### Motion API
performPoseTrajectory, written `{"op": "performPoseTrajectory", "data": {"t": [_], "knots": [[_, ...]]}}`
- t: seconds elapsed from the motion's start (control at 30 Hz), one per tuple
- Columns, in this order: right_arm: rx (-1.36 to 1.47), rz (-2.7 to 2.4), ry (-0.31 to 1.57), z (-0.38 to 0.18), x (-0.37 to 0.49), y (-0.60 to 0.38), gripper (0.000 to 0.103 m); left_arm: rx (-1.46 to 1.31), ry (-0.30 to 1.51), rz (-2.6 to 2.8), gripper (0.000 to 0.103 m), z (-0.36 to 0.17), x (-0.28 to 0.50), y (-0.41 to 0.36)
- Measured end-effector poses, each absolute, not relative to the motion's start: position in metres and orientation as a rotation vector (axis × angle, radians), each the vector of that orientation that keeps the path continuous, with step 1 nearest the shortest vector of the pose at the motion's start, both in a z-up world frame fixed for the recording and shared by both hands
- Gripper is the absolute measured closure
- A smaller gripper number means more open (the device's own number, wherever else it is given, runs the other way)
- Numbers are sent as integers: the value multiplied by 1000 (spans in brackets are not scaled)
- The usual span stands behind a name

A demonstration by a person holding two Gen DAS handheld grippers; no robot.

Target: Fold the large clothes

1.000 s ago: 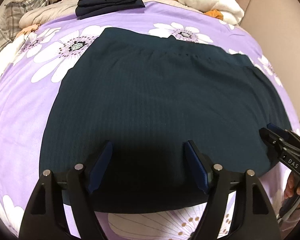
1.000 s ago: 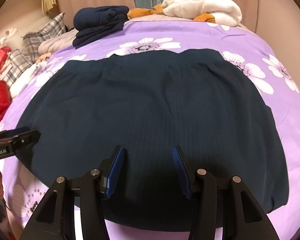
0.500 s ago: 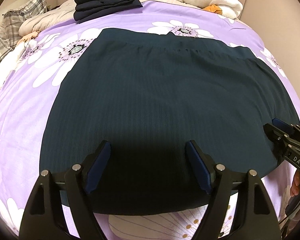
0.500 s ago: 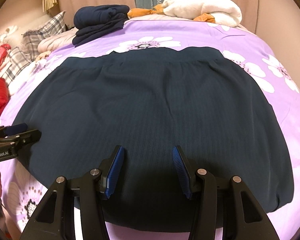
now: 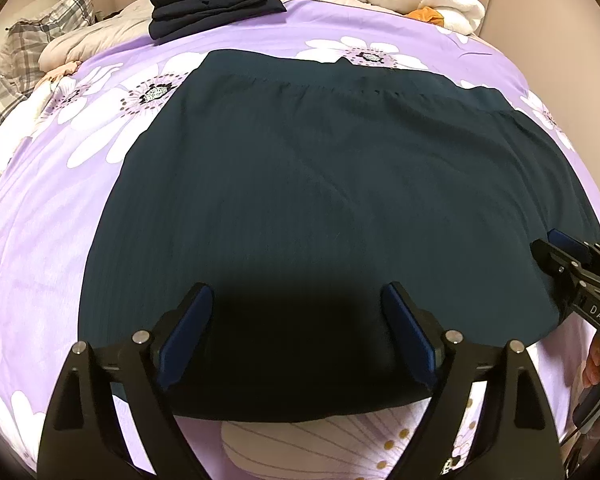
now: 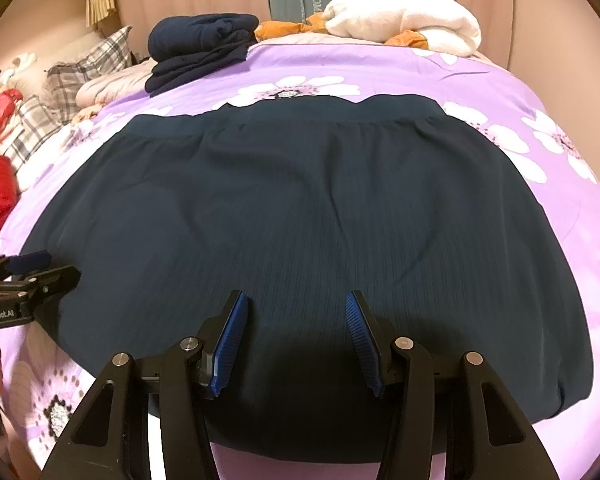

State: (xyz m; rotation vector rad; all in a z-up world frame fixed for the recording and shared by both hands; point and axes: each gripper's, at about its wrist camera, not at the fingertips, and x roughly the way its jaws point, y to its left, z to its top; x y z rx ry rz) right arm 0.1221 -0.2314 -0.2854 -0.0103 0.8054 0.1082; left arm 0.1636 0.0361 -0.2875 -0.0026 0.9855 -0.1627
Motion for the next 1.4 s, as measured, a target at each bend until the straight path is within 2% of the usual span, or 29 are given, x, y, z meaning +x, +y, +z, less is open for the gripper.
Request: {"op": "performPoseTrajectory", "data": {"t": [1.4], "knots": [[-24, 84, 777, -286, 102, -228, 52, -22, 982, -150, 11, -291, 151, 45]]}}
